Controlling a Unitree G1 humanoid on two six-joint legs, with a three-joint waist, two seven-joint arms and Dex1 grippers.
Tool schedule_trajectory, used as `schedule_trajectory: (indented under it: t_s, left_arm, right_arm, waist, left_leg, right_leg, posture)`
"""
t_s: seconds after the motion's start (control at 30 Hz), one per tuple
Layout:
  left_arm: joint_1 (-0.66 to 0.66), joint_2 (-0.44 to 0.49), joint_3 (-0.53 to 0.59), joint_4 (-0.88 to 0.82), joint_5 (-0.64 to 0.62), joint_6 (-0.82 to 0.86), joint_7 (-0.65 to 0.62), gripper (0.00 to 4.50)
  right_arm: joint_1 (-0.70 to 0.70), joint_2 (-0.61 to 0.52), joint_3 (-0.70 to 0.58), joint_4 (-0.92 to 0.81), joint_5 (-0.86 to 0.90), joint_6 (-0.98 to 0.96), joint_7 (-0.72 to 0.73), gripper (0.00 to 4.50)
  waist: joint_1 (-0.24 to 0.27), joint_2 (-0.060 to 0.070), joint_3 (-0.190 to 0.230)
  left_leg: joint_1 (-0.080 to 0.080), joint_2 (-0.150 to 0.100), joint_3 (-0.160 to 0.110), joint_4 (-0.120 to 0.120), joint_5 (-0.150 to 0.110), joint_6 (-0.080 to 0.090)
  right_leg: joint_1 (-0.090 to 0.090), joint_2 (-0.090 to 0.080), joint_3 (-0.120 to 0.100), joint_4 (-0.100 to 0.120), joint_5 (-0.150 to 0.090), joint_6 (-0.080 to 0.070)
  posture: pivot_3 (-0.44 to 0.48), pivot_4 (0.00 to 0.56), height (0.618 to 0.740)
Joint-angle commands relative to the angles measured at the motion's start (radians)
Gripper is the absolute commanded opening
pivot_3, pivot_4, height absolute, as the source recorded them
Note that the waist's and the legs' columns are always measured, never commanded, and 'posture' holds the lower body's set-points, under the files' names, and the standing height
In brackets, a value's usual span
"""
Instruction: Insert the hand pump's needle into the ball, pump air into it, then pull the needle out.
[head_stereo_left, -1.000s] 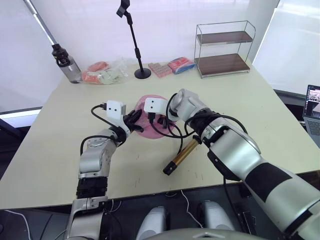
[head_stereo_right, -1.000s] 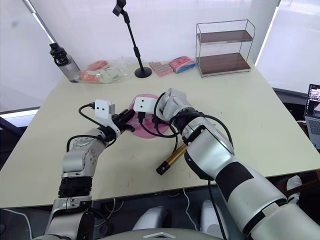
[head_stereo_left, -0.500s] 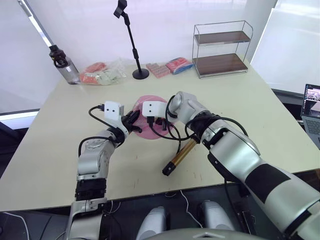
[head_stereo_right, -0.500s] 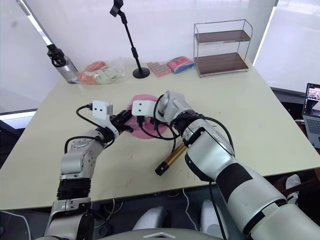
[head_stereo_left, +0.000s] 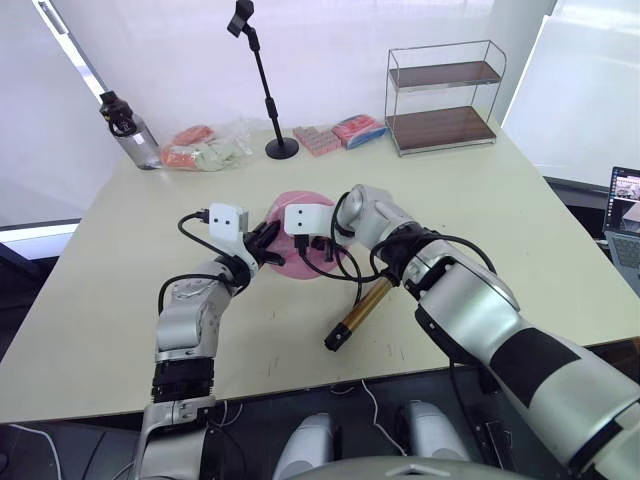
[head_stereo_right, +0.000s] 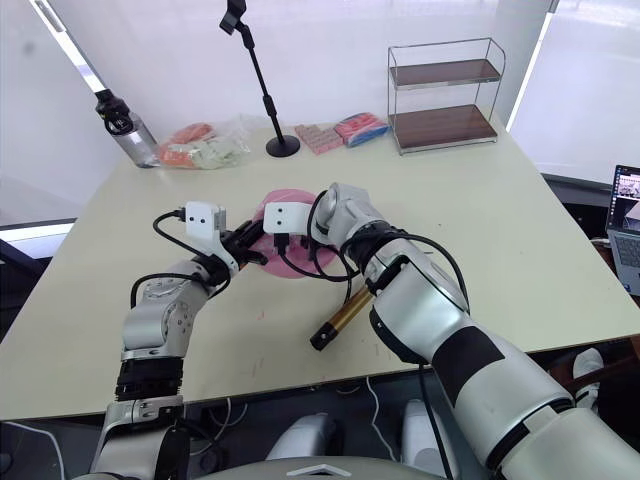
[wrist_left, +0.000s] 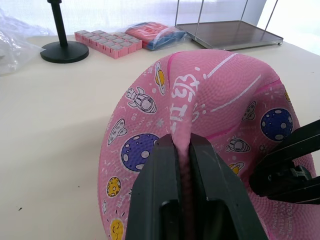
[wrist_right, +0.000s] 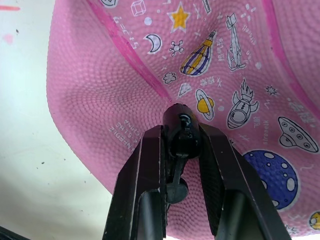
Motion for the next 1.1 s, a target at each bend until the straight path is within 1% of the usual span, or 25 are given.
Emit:
schedule_trajectory:
  t_s: [0.03, 0.17, 0.33, 0.4, 0.6, 0.8, 0.83, 0.9, 0.97, 1.1]
  left_arm:
    - [0.054, -0.04, -0.099, 0.044, -0.008, 0.089, -0.032, 0.0]
    - [0.047, -0.034, -0.09, 0.062, -0.006, 0.083, -0.037, 0.0]
    - [0.033, -0.028, -0.083, 0.087, -0.006, 0.077, -0.043, 0.0]
    - [0.027, -0.026, -0.081, 0.095, -0.008, 0.078, -0.047, 0.0]
    - [0.008, -0.012, -0.071, 0.126, -0.016, 0.075, -0.055, 0.0]
    - [0.011, -0.007, -0.064, 0.124, -0.062, 0.111, -0.094, 0.0]
    - [0.014, -0.008, -0.059, 0.119, -0.08, 0.128, -0.105, 0.0]
    - [0.019, -0.007, -0.052, 0.11, -0.114, 0.163, -0.128, 0.0]
    - [0.018, -0.007, -0.04, 0.104, -0.146, 0.193, -0.138, 0.0]
    - [0.013, 0.008, -0.041, 0.108, -0.167, 0.226, -0.149, 0.0]
  right_arm:
    - [0.113, 0.166, 0.086, 0.065, -0.074, 0.028, -0.051, 0.35]
    - [0.096, 0.15, 0.105, 0.054, -0.071, 0.005, -0.005, 0.35]
    - [0.059, 0.107, 0.167, 0.038, -0.124, -0.069, -0.007, 0.35]
    - [0.044, 0.101, 0.174, 0.03, -0.13, -0.092, 0.006, 0.35]
    - [-0.004, 0.096, 0.167, -0.005, -0.13, -0.143, 0.044, 0.35]
    - [-0.044, 0.065, 0.202, -0.04, -0.179, -0.222, 0.077, 0.35]
    - [-0.053, 0.056, 0.211, -0.044, -0.19, -0.238, 0.078, 0.35]
    - [-0.071, 0.043, 0.222, -0.048, -0.205, -0.262, 0.084, 0.35]
    - [-0.086, 0.035, 0.226, -0.047, -0.212, -0.278, 0.095, 0.35]
    - [-0.104, 0.033, 0.243, -0.038, -0.233, -0.303, 0.094, 0.35]
  waist:
    - [0.0, 0.001, 0.0]
    - [0.0, 0.001, 0.0]
    - [0.0, 0.002, 0.0]
    - [0.0, 0.003, 0.0]
    - [0.001, 0.004, 0.002]
    - [0.002, 0.005, 0.006]
    - [0.003, 0.004, 0.006]
    - [0.005, 0.001, 0.008]
    - [0.007, 0.003, 0.01]
    - [0.009, 0.001, 0.012]
  left_leg:
    - [0.0, -0.001, -0.001, 0.0, 0.0, 0.0]
    - [0.0, -0.003, -0.006, 0.0, 0.0, 0.0]
    - [0.0, -0.01, -0.016, 0.0, 0.0, -0.001]
    - [0.0, -0.015, -0.022, 0.0, -0.001, -0.001]
    - [0.0, -0.018, -0.028, -0.001, -0.001, -0.002]
    - [0.0, -0.022, -0.034, -0.007, -0.001, -0.003]
    - [0.0, -0.022, -0.034, -0.008, 0.0, -0.004]
    - [0.0, -0.024, -0.037, -0.014, 0.006, -0.014]
    - [0.0, -0.025, -0.039, -0.015, 0.008, -0.018]
    - [0.0, -0.026, -0.041, -0.017, 0.009, -0.018]
  right_leg:
    - [0.0, 0.0, 0.0, 0.0, 0.0, 0.0]
    - [0.0, -0.001, 0.0, 0.0, 0.0, 0.0]
    - [0.0, -0.001, -0.001, 0.0, 0.0, 0.0]
    - [0.0, -0.001, 0.0, 0.0, 0.0, 0.0]
    - [0.0, -0.001, -0.001, 0.0, 0.0, 0.0]
    - [-0.002, -0.001, -0.001, 0.0, 0.0, 0.0]
    - [-0.003, -0.001, -0.001, 0.0, 0.0, 0.0]
    - [-0.006, -0.001, -0.001, 0.0, 0.0, 0.0]
    - [-0.007, 0.0, -0.002, 0.0, -0.001, -0.001]
    - [-0.008, 0.001, -0.002, 0.0, -0.004, -0.003]
  posture:
    - [0.0, 0.15, 0.74]
    - [0.0, 0.15, 0.74]
    - [0.0, 0.15, 0.74]
    - [0.0, 0.15, 0.74]
    - [0.0, 0.15, 0.74]
    - [0.0, 0.15, 0.74]
    - [0.0, 0.15, 0.74]
    - [0.0, 0.15, 0.74]
    - [0.0, 0.15, 0.74]
    - [0.0, 0.15, 0.74]
